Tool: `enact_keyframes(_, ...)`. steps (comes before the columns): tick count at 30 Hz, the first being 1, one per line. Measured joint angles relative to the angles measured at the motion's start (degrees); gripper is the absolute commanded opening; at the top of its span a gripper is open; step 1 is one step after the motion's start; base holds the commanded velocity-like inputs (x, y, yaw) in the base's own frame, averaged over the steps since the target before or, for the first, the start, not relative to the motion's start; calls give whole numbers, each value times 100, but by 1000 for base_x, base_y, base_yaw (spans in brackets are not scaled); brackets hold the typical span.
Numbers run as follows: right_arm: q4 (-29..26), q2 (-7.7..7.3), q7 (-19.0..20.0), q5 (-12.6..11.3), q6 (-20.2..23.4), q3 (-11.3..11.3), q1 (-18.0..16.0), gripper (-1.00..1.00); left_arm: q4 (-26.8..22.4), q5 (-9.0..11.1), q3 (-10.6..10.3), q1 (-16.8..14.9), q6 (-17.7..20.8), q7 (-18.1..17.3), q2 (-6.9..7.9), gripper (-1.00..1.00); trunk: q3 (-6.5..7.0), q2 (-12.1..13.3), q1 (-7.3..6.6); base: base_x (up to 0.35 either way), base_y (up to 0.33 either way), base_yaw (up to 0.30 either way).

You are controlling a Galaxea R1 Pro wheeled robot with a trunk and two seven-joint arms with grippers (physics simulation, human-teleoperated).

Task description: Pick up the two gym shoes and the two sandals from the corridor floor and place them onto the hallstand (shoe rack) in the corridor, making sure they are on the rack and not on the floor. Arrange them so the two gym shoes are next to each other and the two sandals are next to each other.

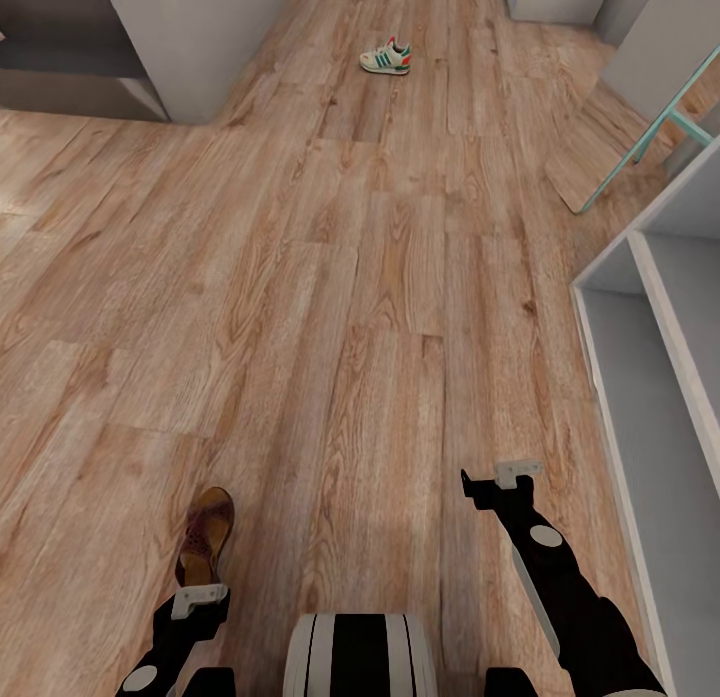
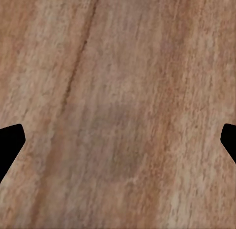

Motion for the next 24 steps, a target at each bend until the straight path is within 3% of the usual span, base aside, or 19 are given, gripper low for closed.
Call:
enact_keyframes(2, 0, 0, 0, 0, 0, 0, 0, 100, 0, 0, -2, 0, 0, 0, 0, 100, 0, 0, 0, 1, 0, 0)
enact_keyframes(3, 0, 2, 0, 0, 0, 0, 0, 100, 0, -1, -3, 0, 0, 0, 0, -100, 0, 0, 0, 0, 0, 0)
enact_keyframes(24, 5, 3, 0, 0, 0, 0, 0, 100, -15, 22, 4, 6, -1, 10, 0, -100, 0, 0, 0, 0, 0, 0)
